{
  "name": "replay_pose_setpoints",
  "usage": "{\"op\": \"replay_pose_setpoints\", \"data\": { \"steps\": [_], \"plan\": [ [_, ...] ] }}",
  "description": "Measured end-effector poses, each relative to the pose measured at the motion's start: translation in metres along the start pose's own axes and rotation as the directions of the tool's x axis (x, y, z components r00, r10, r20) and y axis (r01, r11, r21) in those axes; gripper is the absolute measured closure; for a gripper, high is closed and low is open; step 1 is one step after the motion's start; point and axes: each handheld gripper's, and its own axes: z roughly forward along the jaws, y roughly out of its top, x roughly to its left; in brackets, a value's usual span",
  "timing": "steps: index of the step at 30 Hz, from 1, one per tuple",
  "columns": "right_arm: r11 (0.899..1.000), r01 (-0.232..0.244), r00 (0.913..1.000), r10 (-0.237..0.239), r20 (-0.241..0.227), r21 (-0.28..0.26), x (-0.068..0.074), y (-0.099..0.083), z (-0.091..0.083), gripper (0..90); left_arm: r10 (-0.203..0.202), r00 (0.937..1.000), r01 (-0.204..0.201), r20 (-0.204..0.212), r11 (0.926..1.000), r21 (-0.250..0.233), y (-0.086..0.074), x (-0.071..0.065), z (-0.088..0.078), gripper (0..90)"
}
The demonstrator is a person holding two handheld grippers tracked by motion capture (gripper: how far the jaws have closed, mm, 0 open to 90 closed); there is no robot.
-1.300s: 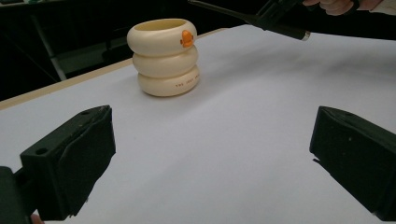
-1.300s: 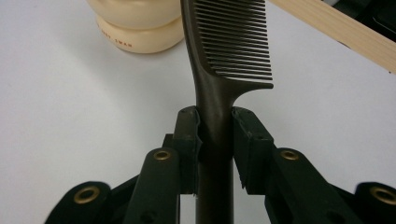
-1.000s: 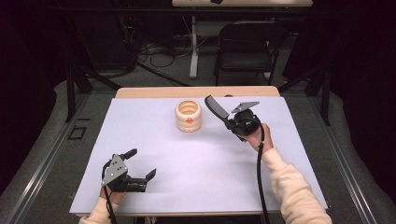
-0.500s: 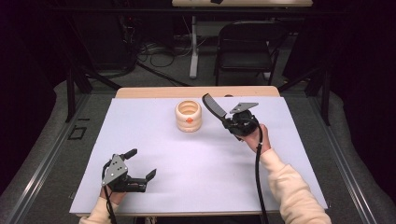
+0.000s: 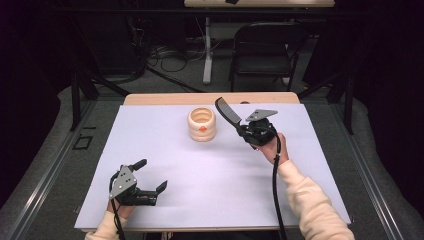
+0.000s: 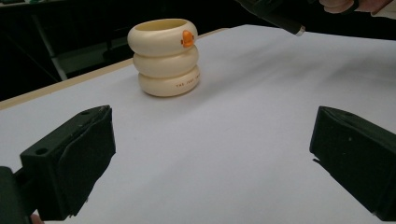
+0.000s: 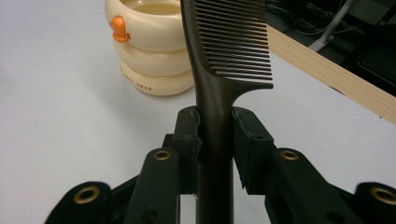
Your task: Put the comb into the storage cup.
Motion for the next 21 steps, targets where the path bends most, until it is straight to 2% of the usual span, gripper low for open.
{"op": "replay_pose_setpoints", "data": {
  "steps": [21],
  "plan": [
    [0.997,0.025,0.9996,-0.026,-0.007,-0.078,0.0093,0.0074,0.0019,72.7,0.002,1.0000,-0.001,-0.001,1.0000,0.004,-0.0002,0.0005,0.0009,0.1]
  ]
}}
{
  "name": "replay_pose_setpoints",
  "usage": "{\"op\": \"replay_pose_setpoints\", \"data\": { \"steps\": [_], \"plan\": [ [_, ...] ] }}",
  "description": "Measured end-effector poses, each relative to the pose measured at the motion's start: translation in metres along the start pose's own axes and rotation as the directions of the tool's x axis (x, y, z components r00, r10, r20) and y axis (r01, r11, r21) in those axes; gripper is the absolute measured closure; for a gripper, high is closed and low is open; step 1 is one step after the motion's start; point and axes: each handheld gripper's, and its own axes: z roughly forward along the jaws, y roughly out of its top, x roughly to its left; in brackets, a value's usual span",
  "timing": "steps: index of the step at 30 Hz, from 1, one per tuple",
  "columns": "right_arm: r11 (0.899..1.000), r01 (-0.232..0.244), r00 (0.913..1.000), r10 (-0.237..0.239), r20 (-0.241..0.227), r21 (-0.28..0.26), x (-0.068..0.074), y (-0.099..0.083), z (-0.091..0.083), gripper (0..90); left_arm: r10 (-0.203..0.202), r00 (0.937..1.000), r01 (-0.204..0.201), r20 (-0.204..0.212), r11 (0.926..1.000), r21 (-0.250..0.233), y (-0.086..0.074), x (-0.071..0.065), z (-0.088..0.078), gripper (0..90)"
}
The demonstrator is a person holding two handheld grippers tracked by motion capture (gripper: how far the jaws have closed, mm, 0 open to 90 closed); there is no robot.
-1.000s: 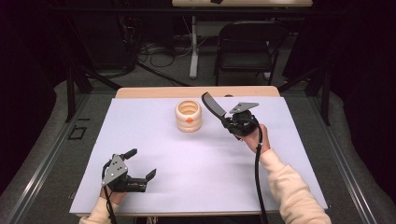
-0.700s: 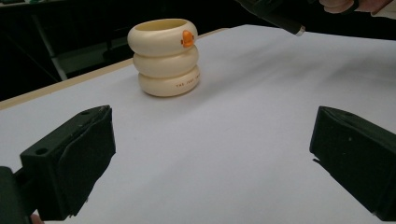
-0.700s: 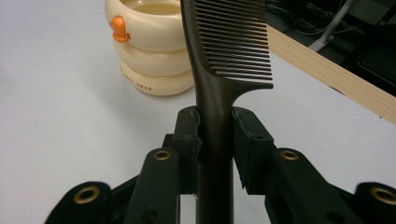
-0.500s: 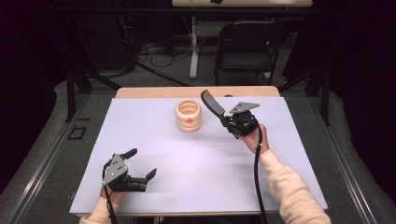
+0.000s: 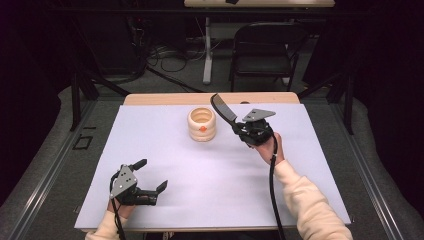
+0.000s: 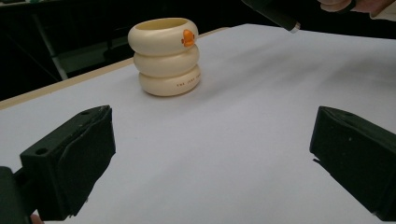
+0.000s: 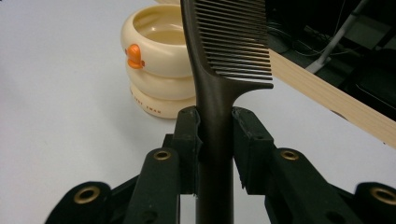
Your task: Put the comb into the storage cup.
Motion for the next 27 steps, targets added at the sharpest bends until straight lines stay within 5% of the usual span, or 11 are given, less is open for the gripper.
{"op": "replay_pose_setpoints", "data": {
  "steps": [27],
  "plan": [
    [0.991,-0.019,0.9991,0.013,-0.041,-0.134,0.007,0.025,0.018,72.7,0.006,1.0000,-0.006,0.005,1.0000,-0.002,0.000,0.000,0.001,0.1]
  ]
}}
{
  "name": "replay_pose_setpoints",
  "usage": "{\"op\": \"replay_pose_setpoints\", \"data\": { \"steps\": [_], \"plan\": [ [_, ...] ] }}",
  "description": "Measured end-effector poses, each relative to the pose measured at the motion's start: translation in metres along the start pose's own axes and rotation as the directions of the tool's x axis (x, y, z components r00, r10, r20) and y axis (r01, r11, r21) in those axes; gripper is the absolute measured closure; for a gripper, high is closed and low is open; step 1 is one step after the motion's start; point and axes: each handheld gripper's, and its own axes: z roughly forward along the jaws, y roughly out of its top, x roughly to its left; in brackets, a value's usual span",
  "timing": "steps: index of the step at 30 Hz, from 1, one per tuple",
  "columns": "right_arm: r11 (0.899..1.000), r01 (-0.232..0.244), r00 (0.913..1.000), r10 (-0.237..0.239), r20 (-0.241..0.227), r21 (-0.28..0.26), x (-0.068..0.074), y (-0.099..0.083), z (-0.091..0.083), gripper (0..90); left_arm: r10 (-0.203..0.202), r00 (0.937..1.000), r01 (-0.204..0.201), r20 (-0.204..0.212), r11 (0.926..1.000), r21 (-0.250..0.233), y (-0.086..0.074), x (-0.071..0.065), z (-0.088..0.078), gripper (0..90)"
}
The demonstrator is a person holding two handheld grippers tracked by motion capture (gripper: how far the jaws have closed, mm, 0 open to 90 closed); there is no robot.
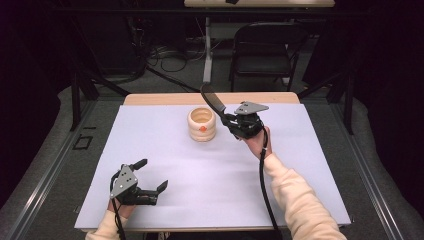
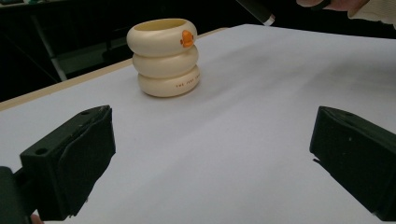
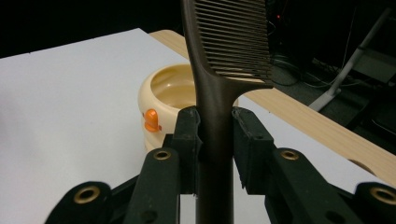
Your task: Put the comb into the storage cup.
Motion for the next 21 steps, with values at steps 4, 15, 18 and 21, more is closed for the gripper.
{"op": "replay_pose_setpoints", "data": {
  "steps": [4,15,18,21],
  "plan": [
    [1.000,0.000,1.0000,0.000,-0.009,-0.028,0.000,0.005,0.003,72.6,0.000,1.0000,0.000,0.000,1.0000,0.000,0.000,0.000,0.000,0.1],
    [0.996,0.000,0.9999,-0.001,-0.011,-0.094,0.002,0.016,0.013,72.6,0.000,1.0000,0.000,0.003,1.0000,-0.003,0.000,0.000,0.000,0.0],
    [0.994,0.001,1.0000,-0.002,-0.009,-0.106,0.000,0.020,0.017,72.7,0.000,1.0000,0.000,0.003,1.0000,-0.003,0.000,0.000,0.001,0.0],
    [0.992,0.004,0.9999,-0.005,-0.009,-0.124,0.000,0.023,0.021,72.6,-0.001,1.0000,0.001,0.005,1.0000,-0.003,0.000,0.000,0.000,0.1]
  ]
}}
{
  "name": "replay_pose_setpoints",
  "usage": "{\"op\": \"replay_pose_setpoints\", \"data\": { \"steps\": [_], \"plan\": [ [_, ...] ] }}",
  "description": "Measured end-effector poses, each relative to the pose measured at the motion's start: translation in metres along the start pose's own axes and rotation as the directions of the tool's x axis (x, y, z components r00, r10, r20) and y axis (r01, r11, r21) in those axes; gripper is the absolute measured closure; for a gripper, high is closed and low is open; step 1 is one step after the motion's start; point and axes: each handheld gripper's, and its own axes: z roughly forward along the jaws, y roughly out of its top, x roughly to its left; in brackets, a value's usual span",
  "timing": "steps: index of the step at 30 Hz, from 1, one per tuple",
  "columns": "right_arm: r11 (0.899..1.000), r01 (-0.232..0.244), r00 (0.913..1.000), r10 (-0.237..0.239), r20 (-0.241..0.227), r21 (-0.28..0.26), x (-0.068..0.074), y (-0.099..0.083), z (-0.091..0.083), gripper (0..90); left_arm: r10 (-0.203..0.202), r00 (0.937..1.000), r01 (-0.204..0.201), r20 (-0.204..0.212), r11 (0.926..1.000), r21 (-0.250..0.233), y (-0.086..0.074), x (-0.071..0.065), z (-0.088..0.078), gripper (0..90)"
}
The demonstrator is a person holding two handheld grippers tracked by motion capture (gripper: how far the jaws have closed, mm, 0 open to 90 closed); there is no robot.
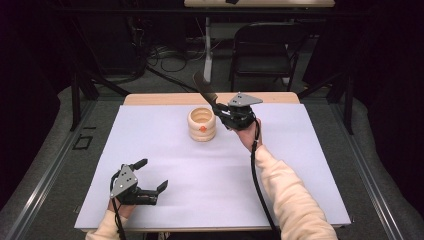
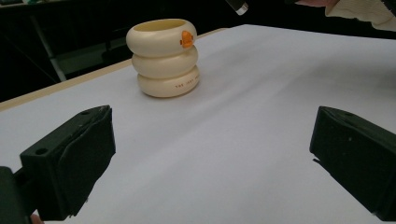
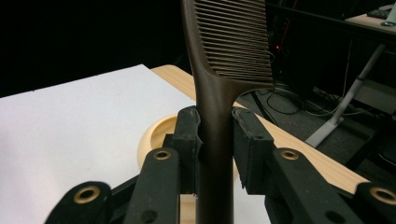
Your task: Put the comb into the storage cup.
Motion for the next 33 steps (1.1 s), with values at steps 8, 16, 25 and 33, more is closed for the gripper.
{"op": "replay_pose_setpoints", "data": {
  "steps": [8,16,25,33],
  "plan": [
    [0.999,0.010,0.9999,-0.011,-0.010,-0.035,0.002,0.007,0.011,72.7,0.000,1.0000,0.000,0.001,1.0000,-0.001,0.000,0.000,0.000,0.1],
    [0.997,0.020,0.9997,-0.021,-0.012,-0.076,0.005,0.015,0.022,72.6,-0.001,1.0000,0.001,0.000,1.0000,-0.001,0.000,0.000,0.000,0.1],
    [0.993,0.029,0.9994,-0.031,-0.016,-0.115,0.010,0.025,0.035,72.6,-0.002,1.0000,0.002,0.001,1.0000,-0.002,0.000,0.000,0.000,0.1],
    [0.991,0.041,0.9980,-0.046,-0.042,-0.130,0.014,0.029,0.050,72.7,-0.001,1.0000,0.001,0.000,1.0000,-0.001,0.000,0.001,0.000,0.1]
  ]
}}
